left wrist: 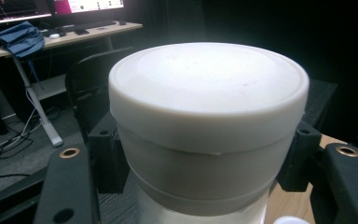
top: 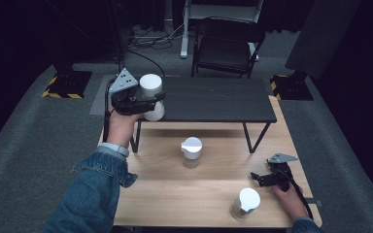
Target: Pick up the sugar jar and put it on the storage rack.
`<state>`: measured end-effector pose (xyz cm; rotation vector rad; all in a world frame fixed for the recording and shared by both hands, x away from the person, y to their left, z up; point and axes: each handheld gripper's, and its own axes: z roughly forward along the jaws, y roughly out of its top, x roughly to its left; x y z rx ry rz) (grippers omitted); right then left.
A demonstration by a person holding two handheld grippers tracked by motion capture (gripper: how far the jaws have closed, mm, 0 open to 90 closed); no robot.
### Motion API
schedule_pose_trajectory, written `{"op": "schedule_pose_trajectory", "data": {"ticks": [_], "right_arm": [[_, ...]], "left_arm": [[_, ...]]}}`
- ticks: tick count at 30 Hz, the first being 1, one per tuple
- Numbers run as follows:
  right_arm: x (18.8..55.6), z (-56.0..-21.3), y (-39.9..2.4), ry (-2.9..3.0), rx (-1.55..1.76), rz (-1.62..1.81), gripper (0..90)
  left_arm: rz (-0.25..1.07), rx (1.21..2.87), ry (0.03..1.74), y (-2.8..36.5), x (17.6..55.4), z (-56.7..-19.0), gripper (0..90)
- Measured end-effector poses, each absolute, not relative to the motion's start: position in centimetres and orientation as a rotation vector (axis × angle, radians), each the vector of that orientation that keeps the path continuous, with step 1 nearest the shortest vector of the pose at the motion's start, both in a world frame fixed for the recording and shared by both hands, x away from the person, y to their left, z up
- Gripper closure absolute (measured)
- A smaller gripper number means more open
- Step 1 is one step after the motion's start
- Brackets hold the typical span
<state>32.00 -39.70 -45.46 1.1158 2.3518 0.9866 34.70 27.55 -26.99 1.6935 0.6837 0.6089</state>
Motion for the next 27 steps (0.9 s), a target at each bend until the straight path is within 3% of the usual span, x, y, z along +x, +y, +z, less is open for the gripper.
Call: {"op": "schedule_pose_trajectory", "data": {"ticks": [27], "right_arm": [[32.0, -45.5, -39.7, 2.351, 1.117, 0.987, 1.8]], "left_arm": [[0.607, 1.721, 0.718, 24.7, 37.6, -26.4, 34.2]]}}
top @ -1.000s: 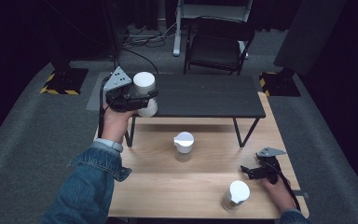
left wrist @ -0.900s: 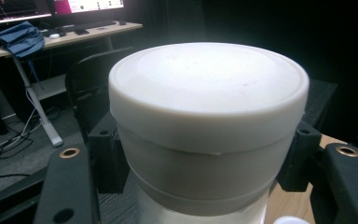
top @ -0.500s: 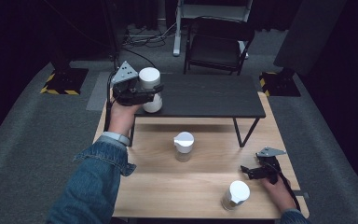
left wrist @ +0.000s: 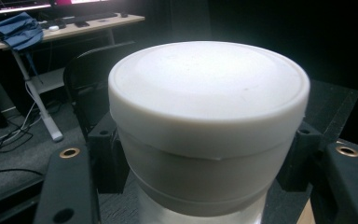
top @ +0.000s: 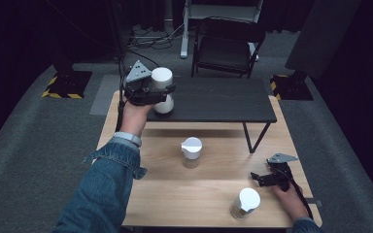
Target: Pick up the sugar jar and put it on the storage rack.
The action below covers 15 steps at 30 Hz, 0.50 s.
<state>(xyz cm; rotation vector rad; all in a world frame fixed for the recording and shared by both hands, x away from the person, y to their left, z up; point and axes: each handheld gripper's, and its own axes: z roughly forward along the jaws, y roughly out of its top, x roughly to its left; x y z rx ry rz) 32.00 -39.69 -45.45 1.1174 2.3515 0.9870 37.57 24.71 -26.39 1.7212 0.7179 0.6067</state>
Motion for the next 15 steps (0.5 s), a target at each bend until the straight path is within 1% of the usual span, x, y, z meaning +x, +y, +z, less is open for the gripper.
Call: {"op": "schedule_pose_trajectory", "data": {"ticks": [8, 15], "right_arm": [[32.0, -45.5, -39.7, 2.351, 1.116, 0.987, 1.8], [32.0, -45.5, -39.7, 2.351, 1.118, 0.987, 1.8]], "left_arm": [[0.594, 1.734, 0.720, 24.7, 38.1, -26.6, 34.1], [0.565, 1.692, 0.711, 25.3, 38.4, -27.5, 32.7]]}}
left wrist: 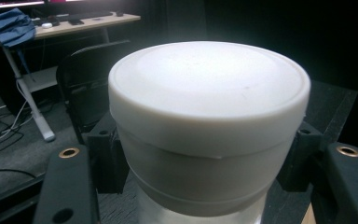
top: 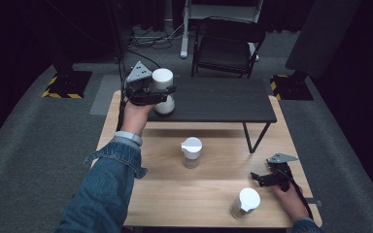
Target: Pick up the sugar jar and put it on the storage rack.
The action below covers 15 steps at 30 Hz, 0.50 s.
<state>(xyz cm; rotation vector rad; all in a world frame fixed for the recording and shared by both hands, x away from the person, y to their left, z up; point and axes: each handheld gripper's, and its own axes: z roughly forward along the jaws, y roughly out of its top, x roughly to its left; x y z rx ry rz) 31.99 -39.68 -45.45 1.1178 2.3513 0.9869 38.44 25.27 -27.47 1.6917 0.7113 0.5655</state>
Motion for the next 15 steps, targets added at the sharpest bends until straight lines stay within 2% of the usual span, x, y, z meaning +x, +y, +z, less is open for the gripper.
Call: {"op": "schedule_pose_trajectory", "data": {"ticks": [7, 15], "right_arm": [[32.0, -45.5, -39.7, 2.351, 1.117, 0.987, 1.8], [32.0, -45.5, -39.7, 2.351, 1.116, 0.987, 1.8]], "left_arm": [[0.558, 1.695, 0.745, 25.2, 38.4, -27.3, 14.3], [0.590, 1.717, 0.684, 25.7, 37.2, -27.2, 7.9]]}}
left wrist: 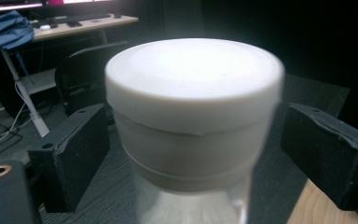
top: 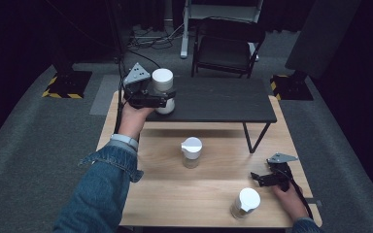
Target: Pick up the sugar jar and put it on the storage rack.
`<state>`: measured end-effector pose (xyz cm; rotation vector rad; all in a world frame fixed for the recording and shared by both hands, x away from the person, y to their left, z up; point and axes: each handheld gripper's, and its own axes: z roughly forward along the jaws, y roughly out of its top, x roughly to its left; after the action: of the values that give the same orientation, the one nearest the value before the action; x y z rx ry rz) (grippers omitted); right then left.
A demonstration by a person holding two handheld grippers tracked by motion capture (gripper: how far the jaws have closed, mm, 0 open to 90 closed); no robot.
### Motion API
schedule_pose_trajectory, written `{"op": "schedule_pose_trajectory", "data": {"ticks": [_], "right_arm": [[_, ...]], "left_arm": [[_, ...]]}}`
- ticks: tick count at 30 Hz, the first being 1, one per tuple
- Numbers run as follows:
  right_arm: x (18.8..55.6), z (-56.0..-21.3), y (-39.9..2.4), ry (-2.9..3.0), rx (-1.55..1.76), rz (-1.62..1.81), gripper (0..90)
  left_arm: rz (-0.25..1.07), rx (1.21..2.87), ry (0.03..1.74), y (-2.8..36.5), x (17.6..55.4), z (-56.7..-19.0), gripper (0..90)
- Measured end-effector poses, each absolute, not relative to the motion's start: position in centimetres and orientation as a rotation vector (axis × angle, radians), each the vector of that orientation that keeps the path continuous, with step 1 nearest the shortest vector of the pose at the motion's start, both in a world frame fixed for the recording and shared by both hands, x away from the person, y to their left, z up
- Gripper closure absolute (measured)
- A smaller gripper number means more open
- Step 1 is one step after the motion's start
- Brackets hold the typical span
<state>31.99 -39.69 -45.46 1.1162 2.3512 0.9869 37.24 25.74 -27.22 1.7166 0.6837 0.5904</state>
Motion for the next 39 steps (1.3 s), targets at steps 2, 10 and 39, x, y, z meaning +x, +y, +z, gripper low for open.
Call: {"op": "schedule_pose_trajectory", "data": {"ticks": [2, 10, 39], "right_arm": [[32.0, -45.5, -39.7, 2.351, 1.116, 0.987, 1.8], [32.0, -45.5, -39.7, 2.352, 1.116, 0.986, 1.8], [32.0, -45.5, -39.7, 2.352, 1.116, 0.986, 1.8]], "left_arm": [[0.583, 1.713, 0.676, 26.0, 36.9, -27.2, 7.7], [0.597, 1.722, 0.671, 26.8, 35.4, -27.1, 6.8], [0.598, 1.716, 0.702, 30.3, 31.0, -29.3, 7.3]]}}
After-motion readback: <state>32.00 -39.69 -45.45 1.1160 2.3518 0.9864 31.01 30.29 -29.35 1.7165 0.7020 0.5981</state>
